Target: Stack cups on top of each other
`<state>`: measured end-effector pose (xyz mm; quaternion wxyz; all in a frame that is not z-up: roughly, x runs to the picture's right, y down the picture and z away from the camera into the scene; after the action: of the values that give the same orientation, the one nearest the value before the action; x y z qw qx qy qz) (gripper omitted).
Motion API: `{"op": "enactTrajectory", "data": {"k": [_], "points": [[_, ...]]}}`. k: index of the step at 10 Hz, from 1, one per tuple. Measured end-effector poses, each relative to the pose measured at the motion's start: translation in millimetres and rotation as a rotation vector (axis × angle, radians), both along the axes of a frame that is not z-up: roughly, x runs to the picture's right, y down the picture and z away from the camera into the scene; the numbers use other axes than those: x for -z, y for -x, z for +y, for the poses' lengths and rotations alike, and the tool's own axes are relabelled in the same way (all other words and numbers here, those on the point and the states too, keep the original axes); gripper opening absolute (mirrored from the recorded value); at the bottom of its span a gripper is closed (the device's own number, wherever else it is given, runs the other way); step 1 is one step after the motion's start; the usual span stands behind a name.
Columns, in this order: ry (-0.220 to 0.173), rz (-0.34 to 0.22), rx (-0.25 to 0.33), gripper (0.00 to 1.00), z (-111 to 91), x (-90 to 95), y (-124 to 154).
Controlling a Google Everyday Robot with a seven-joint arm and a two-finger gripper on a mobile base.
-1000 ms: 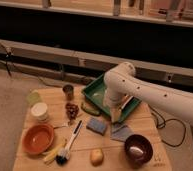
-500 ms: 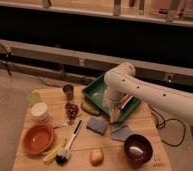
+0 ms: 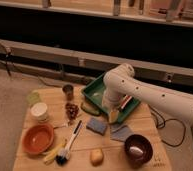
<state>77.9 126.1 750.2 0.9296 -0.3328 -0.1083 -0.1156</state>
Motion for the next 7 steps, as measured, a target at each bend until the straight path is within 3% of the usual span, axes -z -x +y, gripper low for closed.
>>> {"op": "enactTrajectory", "data": {"k": [2,3,5,7], "points": [[0.003,0.000,-0.007,0.68,1,-1.2,2],[0.005,-0.003,-0.012,0.75,0,-1.7,1],[-0.001,-0.059,0.032,0.80,-3,7.4,10],[-0.006,-0.115,0.085,0.80,-6,15.6,39]]}}
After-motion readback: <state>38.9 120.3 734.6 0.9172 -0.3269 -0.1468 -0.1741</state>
